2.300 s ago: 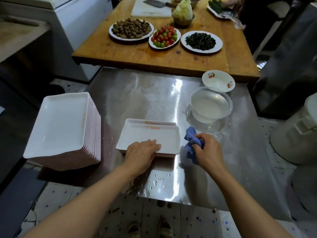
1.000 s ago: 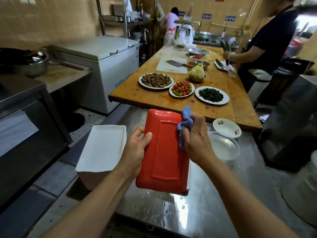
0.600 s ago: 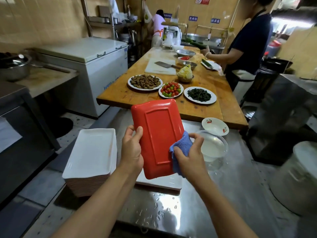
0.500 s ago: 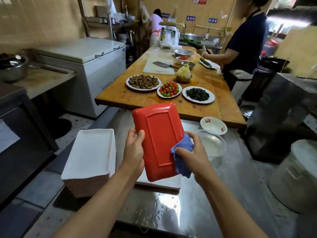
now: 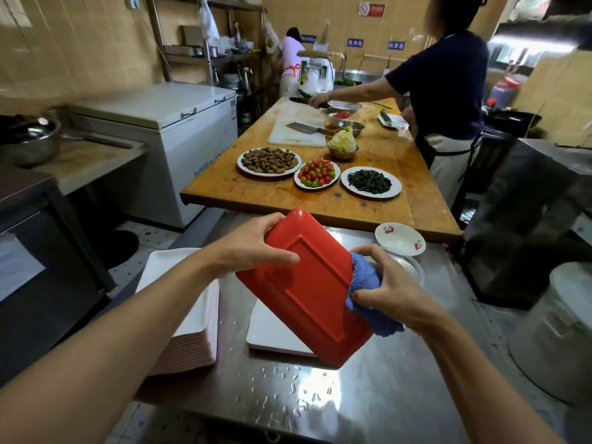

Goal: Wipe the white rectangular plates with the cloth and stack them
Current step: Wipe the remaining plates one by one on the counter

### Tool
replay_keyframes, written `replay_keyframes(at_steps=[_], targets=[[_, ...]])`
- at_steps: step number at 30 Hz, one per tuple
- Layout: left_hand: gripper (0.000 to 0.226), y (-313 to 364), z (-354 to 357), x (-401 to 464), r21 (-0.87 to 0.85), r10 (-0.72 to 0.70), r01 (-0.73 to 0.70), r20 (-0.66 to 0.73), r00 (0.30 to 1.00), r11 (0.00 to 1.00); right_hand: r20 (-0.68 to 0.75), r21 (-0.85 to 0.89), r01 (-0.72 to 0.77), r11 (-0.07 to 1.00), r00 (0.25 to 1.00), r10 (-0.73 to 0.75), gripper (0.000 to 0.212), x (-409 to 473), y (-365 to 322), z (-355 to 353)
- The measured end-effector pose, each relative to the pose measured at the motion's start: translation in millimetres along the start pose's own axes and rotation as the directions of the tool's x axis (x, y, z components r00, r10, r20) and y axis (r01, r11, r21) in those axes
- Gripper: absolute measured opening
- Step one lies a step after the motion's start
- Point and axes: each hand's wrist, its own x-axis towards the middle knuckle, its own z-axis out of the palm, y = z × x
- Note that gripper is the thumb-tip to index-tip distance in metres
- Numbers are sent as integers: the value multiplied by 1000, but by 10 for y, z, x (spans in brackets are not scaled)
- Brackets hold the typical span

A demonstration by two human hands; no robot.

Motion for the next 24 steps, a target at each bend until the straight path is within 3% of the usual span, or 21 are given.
replay_keyframes(at_steps=[3, 7, 12, 15, 17, 20, 24], targets=[[63, -67, 48, 2, -80, 19, -20, -6, 1000, 997, 19, -74, 17, 997, 1000, -16, 63, 10, -9, -21], [55, -125, 112, -23, -165, 17, -34, -101, 995, 986, -6, -265, 127, 956, 991, -133, 52, 98, -143, 84], [56, -61, 235, -22, -140, 40, -65, -173, 984, 988, -55, -432, 306, 849, 930, -363, 50, 311, -410, 371], [50, -99, 145, -77, -241, -11, -45, -228, 974, 969, -119, -582, 289, 760, 894, -431, 47, 332, -395, 402], [40, -164, 50, -134, -342, -54, -40, -262, 964, 939, -166, -627, 245, 740, 886, -434, 40, 277, -267, 323], [48, -259, -8, -175, -450, -126, -16, -282, 951, 893, -187, -564, 217, 797, 906, -379, 37, 183, -95, 184], [38, -366, 85, -110, -589, -248, 43, -272, 930, 807, -145, -561, 212, 800, 927, -347, 53, 121, -20, 142]])
